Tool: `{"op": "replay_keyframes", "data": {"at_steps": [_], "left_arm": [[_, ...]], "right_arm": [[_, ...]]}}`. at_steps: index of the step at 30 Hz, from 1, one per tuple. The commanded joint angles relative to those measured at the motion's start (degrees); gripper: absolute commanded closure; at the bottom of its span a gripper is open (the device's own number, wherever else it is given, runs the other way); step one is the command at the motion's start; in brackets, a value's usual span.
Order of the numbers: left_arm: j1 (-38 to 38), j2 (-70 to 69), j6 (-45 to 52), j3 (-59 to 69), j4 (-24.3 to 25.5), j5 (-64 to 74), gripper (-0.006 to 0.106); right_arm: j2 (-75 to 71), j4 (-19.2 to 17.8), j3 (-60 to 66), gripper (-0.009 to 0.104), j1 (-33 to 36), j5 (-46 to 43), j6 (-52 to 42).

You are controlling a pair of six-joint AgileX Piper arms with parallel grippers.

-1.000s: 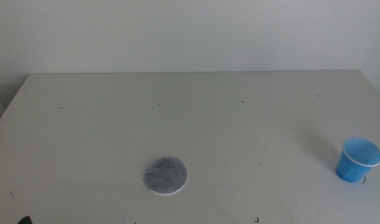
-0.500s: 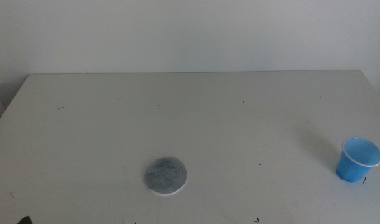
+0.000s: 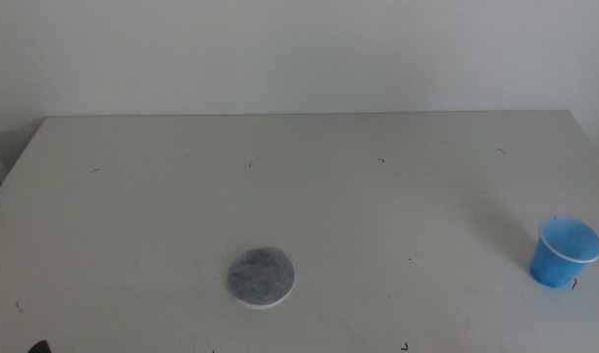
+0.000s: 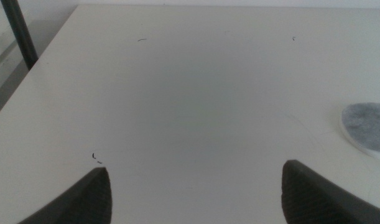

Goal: Place an empty cup on a cup mat.

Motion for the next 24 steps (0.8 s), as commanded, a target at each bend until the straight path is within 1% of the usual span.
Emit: {"op": "replay_keyframes", "data": {"at_steps": [1, 5, 13, 18, 24], "left_arm": [[0.06, -0.69, -0.61, -0.34, 0.02, -3.84, -0.005], [0.06, -0.69, -0.61, -0.34, 0.02, -3.84, -0.005], [0.06, -0.69, -0.61, -0.34, 0.02, -3.84, -0.005], [0.06, -0.69, -0.61, -0.34, 0.02, -3.84, -0.005], [0.06, -0.69, -0.61, -0.34, 0.02, -3.84, -0.005]], "right_arm": [[0.93, -1.9, -1.89, 0.004, -1.02, -1.56, -0.25], [4.92, -1.81, -1.86, 0.004, -1.4, -1.86, -0.25], [11.83, -1.1, -1.78, 0.004, -1.53, -6.71, -0.25], [15.41, 0.0, -1.78, 0.004, -1.53, -10.01, -0.25], [18.89, 1.48, -1.71, 0.004, -1.53, -10.87, -0.25]]}}
